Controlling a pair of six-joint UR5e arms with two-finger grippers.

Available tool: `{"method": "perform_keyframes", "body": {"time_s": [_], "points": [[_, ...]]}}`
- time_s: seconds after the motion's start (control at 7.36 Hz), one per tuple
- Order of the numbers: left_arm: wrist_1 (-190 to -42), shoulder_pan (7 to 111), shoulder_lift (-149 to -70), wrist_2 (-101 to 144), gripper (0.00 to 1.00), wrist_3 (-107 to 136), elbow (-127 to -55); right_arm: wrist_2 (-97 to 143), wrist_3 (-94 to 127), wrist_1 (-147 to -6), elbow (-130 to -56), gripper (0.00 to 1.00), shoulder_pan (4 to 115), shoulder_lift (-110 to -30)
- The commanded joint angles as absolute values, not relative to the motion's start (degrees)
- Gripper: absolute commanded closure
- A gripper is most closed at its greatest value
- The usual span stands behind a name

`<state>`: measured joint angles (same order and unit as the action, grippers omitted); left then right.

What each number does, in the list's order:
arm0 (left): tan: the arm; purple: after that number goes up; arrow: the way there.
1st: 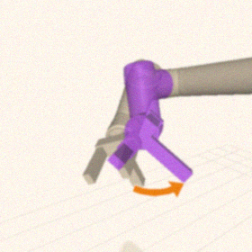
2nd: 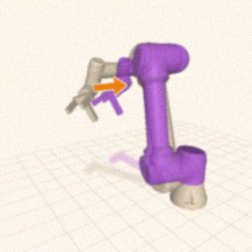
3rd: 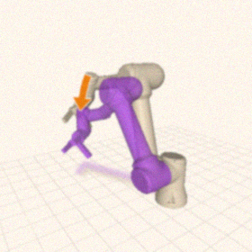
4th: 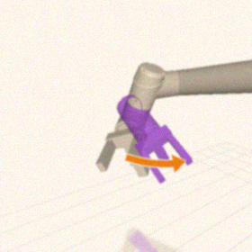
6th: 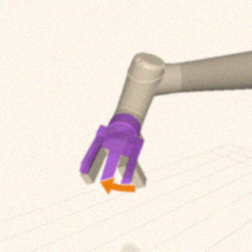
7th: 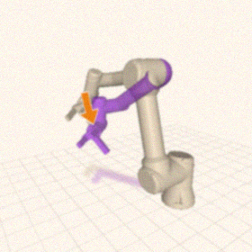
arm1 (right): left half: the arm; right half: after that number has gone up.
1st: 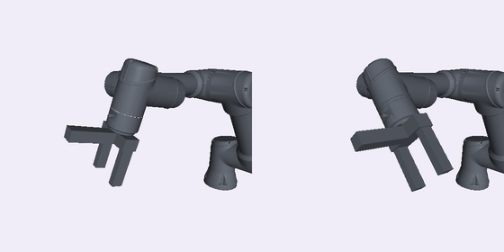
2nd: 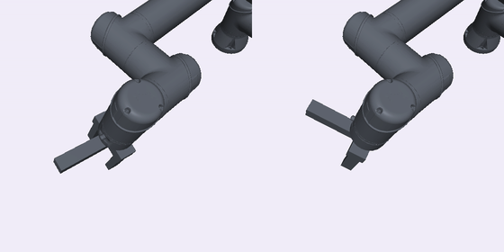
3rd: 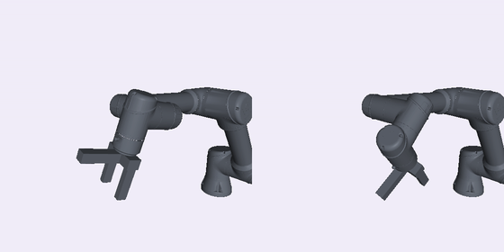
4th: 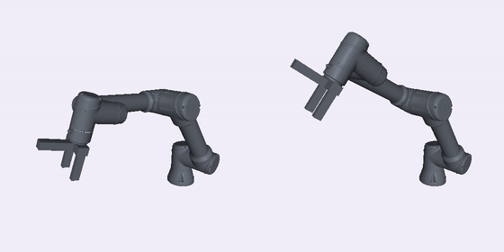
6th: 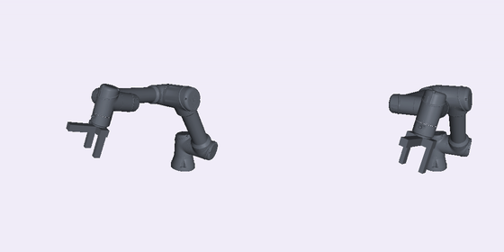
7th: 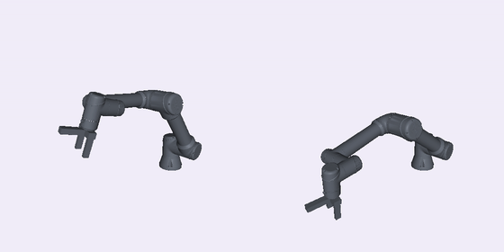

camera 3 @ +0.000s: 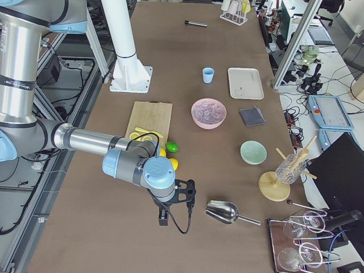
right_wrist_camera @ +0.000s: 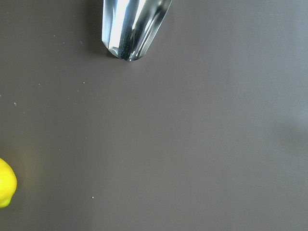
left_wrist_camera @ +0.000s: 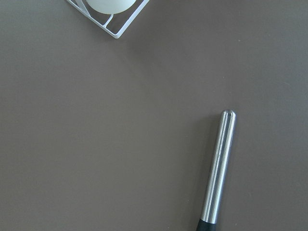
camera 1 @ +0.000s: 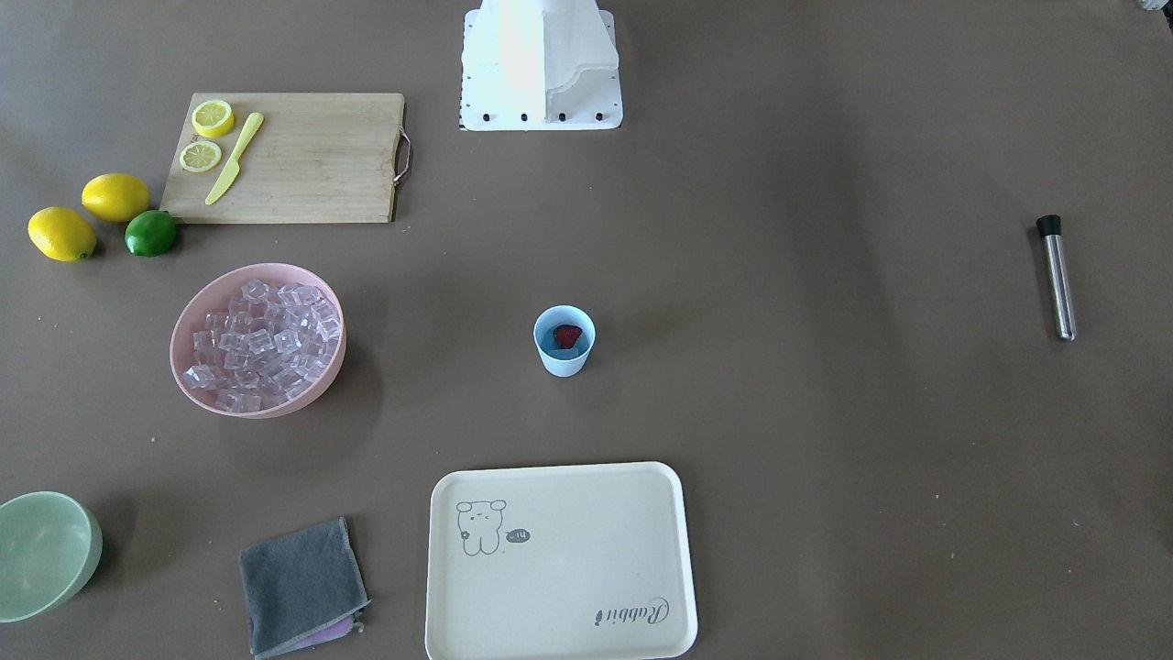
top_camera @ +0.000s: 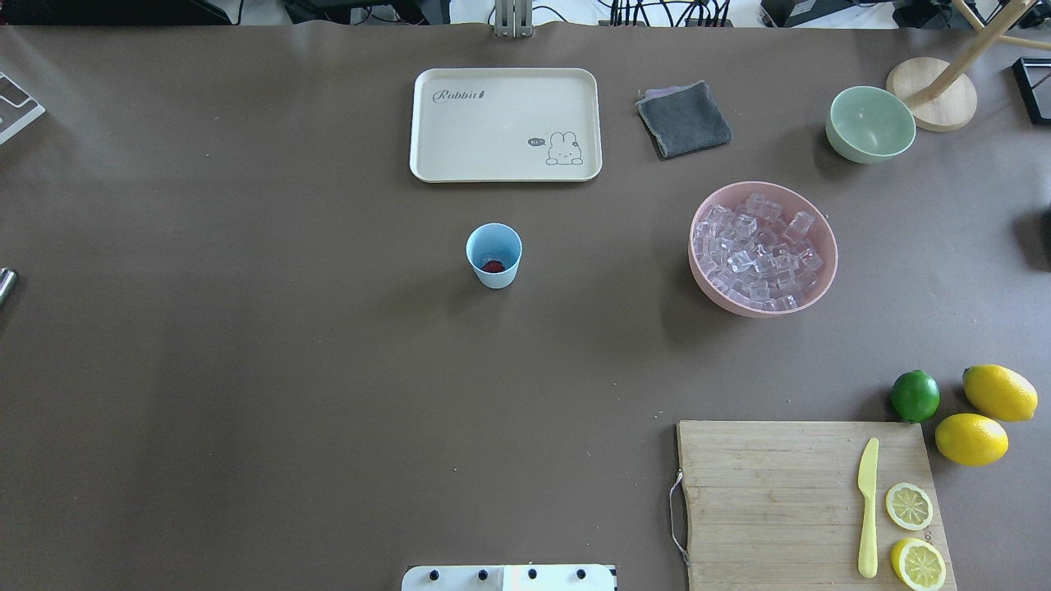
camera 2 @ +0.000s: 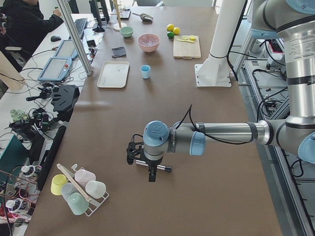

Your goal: Mash ice and strawberries in cup

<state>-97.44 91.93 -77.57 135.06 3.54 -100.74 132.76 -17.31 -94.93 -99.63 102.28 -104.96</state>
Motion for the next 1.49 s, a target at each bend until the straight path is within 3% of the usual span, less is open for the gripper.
{"method": "perform_keyframes", "body": {"time_s": [0.0, 1.36], "points": [[-97.91, 92.19, -77.69, 135.7, 0.01, 3.34, -101.07, 132.63, -17.31, -94.92, -100.02, 0.0, 103.0, -104.94], [-94.31, 91.85, -78.57, 135.35, 0.01, 3.43, -100.28, 132.45, -17.4, -94.92, -99.4, 0.0, 105.21, -105.21]]}}
